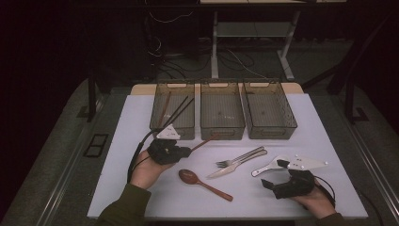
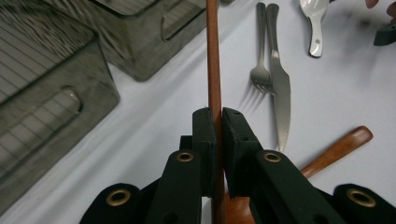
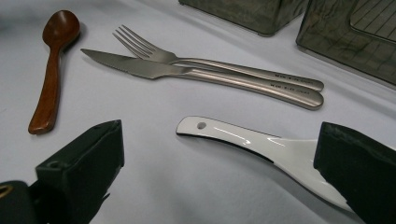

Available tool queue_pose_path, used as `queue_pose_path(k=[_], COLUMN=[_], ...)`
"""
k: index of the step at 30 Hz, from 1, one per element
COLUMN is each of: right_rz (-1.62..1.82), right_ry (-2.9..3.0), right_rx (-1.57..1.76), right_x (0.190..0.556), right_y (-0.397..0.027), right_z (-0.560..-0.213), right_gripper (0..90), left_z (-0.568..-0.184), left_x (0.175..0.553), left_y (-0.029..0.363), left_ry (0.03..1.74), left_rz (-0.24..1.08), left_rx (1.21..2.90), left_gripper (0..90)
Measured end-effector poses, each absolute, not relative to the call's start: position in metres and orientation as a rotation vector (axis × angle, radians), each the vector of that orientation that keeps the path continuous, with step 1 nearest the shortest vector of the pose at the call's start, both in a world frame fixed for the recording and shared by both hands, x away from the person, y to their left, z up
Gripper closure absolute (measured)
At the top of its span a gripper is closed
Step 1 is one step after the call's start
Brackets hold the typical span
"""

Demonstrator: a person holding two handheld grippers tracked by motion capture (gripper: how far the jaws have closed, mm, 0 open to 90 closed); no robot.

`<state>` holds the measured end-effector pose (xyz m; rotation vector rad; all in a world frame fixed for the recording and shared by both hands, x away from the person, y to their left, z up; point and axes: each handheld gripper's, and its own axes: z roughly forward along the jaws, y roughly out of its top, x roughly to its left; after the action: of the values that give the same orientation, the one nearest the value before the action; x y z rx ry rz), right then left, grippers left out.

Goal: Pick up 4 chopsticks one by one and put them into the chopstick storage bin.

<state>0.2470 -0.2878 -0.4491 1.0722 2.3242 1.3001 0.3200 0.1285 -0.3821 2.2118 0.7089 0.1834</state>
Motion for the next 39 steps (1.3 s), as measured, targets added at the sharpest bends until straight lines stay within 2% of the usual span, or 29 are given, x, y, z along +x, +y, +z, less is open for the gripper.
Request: queue_pose_path(k=[39], right_rz=[1.301], right_ry=[2.316], right_rx=[1.084], right_x=[0.247], right_y=[-0.289], right_z=[-0.45], right_gripper=[1.4], left_z=[-0.337], left_x=[0.409], left_y=[0.146], left_ry=[0.847], left_rz=[0.299], left_rx=[2.109], left_gripper=[83.4])
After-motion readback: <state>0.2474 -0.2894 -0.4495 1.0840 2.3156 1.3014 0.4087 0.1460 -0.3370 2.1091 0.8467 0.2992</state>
